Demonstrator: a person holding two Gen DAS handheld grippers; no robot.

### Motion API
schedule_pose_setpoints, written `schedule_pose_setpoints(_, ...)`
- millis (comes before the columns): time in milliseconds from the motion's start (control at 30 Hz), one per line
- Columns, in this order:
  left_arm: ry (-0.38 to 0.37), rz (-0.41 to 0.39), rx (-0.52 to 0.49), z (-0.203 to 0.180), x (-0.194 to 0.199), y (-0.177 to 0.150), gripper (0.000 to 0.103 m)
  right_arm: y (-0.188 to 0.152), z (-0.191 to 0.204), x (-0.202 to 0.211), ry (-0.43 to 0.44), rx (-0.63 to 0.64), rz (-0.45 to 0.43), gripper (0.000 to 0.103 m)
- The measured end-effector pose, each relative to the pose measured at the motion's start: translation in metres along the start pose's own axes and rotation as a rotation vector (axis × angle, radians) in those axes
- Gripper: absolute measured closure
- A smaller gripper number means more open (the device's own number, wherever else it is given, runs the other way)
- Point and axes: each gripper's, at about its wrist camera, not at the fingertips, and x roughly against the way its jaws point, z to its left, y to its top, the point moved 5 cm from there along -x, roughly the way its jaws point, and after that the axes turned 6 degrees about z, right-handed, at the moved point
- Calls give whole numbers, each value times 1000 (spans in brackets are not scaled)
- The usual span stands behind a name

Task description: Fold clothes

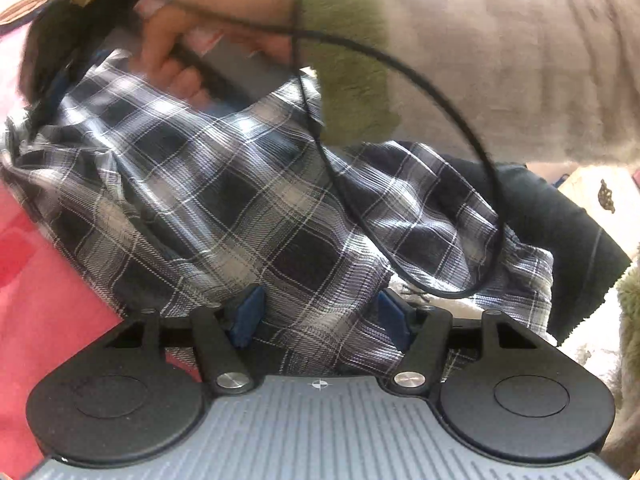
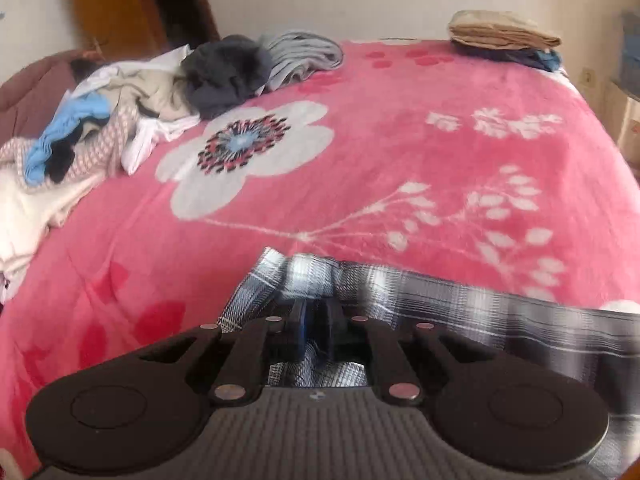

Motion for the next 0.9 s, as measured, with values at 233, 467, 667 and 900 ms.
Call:
schedule_pose_setpoints(233, 74, -33, 110, 22, 14, 5, 40, -36, -29, 43, -150, -74, -39, 73)
schedule_pose_setpoints(467, 158, -85, 301, 37, 33, 2, 40, -69, -2, 27, -295, 153, -166, 29)
schedule_pose_setpoints(667, 155, -133, 423, 58, 53, -7, 40, -73, -3, 30, -428, 139, -162, 0)
schedule_pose_setpoints(900, 147, -132, 465, 66, 60, -14, 40, -75, -15, 31, -344, 61, -157, 0)
